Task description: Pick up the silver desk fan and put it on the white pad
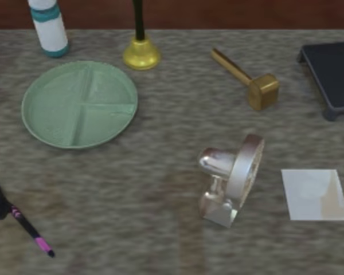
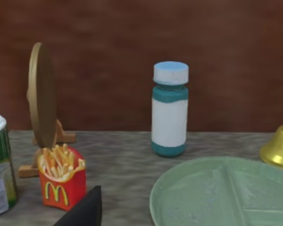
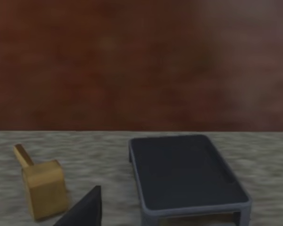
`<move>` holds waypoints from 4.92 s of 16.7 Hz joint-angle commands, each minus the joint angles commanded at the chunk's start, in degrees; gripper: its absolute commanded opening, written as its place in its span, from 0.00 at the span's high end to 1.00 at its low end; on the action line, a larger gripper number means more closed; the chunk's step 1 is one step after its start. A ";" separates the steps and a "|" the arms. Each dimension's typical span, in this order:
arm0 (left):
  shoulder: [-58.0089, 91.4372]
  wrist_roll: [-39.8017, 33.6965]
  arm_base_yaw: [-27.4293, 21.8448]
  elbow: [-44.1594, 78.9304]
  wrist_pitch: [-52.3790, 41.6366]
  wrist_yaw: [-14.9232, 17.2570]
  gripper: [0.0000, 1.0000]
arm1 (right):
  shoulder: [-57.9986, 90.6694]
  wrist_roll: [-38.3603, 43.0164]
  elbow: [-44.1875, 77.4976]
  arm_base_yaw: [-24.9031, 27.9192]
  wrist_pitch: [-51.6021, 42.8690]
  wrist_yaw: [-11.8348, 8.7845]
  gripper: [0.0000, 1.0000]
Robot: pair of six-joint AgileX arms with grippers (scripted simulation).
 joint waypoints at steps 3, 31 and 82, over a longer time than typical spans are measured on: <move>0.00 0.00 0.00 0.00 0.00 0.00 0.00 | 0.57 0.35 0.52 0.26 -0.54 -0.01 0.00; 0.00 0.00 0.00 0.00 0.00 0.00 0.00 | 113.39 61.19 103.58 35.85 -79.90 0.11 0.00; 0.00 0.00 0.00 0.00 0.00 0.00 0.00 | 113.68 61.46 103.68 36.07 -79.94 0.10 1.00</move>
